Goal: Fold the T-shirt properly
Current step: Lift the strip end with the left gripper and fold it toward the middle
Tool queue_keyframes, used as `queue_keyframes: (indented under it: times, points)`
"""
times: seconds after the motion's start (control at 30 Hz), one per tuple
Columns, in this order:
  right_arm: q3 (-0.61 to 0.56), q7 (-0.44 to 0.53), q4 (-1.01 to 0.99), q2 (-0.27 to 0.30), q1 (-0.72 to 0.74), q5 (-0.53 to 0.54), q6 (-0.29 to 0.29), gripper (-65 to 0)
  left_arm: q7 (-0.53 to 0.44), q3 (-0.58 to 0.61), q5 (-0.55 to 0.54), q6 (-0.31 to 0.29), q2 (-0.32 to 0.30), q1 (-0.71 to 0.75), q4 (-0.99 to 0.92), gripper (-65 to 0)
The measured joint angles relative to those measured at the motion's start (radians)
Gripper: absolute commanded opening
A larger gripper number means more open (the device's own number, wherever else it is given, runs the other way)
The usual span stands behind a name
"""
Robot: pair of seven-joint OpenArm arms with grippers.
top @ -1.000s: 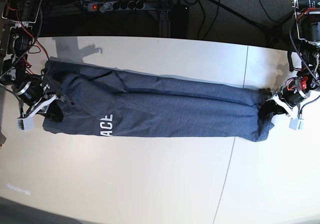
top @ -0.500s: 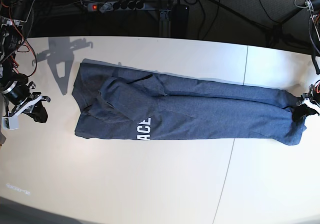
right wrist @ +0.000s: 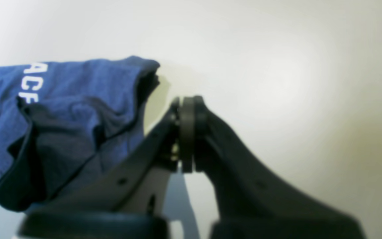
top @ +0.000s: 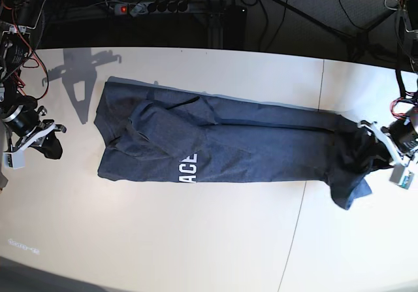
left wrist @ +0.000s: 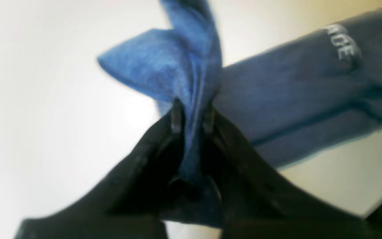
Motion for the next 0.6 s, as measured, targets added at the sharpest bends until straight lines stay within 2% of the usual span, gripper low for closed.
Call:
queue_keyframes:
  times: [0.13,0.27,0.47,0.6]
  points:
    - [0.0,0.001,0.0,0.0,0.0,0.002,0.0,-65.0,0.002,0.134,0.15,0.039,0.047,0.01,0.138,-65.0]
    - [0.0,0.001,0.0,0.0,0.0,-0.01,0.0,-65.0,-0.001,0.239,0.25,0.085,0.101,0.006,0.162,-65.0]
    - [0.0,0.001,0.0,0.0,0.0,-0.021,0.0,-65.0,-0.036,0.346,0.399,0.095,0.25,0.008,0.161,-65.0]
    - [0.0,0.0,0.0,0.0,0.0,-0.021,0.0,-65.0,-0.065,0.396,0.484,0.126,0.317,0.008,0.159,-65.0]
